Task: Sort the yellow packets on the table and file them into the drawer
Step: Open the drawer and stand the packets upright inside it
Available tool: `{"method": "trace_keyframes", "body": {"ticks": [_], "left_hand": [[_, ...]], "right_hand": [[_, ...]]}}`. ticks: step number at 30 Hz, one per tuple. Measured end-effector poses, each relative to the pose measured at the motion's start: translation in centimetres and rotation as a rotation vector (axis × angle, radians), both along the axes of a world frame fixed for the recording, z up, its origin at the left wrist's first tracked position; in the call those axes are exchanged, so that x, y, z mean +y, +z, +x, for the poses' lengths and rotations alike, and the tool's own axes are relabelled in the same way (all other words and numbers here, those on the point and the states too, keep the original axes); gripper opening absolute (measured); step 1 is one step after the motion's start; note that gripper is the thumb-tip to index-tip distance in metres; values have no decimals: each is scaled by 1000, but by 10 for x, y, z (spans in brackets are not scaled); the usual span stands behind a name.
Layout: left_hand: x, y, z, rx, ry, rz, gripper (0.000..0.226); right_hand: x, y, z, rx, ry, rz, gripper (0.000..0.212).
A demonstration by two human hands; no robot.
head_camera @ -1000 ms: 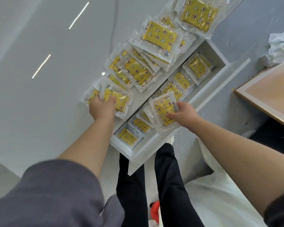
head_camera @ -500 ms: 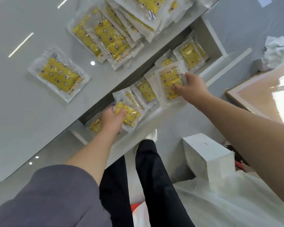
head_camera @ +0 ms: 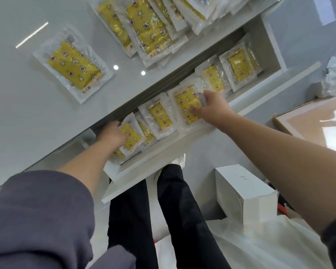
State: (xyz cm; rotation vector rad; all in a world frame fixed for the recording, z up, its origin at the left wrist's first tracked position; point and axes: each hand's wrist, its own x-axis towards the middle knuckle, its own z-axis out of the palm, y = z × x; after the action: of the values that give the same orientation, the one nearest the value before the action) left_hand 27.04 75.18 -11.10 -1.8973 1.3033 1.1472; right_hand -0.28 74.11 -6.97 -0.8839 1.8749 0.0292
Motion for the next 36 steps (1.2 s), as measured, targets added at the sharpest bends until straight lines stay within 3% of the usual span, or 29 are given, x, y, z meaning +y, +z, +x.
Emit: {"method": "trace_keyframes", "body": {"ticks": [4,13,18,21,24,27,31,36], "left_hand": [[8,-14,23,-124,-176,17,22],[18,-30,31,-335,-470,-53,37],[16,-29,36,-114,-199,-172,59],[14,-26,28,18,-150,-204,47],[14,-28,22,33,-161,-178,36],[13,-30,17,15,-135,-172,32],[9,-27,11,1,-133,-151,31],[6,-23,6,24,-125,-102,36]], "right_hand": [[-2,-13,22,-55,12,44,77],[5,-34,75,-198,99,174,81],[10,-47,109,-209,199,213,78],[9,-53,119,-238,195,240,67],[9,-57,119,-213,212,247,9],[10,-58,114,-183,271,256,34],[10,-45,99,-238,231,236,22],[-8,-30,48,-65,179,97,30]]}}
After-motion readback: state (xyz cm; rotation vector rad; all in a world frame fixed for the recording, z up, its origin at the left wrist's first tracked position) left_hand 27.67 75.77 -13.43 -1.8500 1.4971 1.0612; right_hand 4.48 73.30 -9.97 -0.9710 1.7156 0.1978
